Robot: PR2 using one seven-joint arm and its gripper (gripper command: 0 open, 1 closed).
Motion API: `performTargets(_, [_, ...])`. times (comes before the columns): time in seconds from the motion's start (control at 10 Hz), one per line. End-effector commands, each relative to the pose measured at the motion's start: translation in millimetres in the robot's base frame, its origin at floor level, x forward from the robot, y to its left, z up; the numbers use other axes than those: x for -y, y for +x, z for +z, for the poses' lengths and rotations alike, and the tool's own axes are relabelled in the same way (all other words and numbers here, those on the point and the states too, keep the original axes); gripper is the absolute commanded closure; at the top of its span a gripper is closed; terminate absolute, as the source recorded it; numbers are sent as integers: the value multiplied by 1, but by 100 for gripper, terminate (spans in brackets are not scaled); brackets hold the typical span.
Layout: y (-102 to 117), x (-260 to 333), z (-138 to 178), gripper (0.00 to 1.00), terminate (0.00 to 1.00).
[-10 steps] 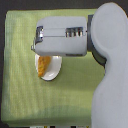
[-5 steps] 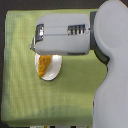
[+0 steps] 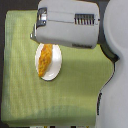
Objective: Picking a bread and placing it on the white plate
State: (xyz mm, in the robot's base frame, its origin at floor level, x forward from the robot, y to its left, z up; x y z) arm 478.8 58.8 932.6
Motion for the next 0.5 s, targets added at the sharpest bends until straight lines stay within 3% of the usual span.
performTargets(0.0, [14, 82, 34, 0, 0])
performTargets(0.4, [3, 203, 32, 0, 0])
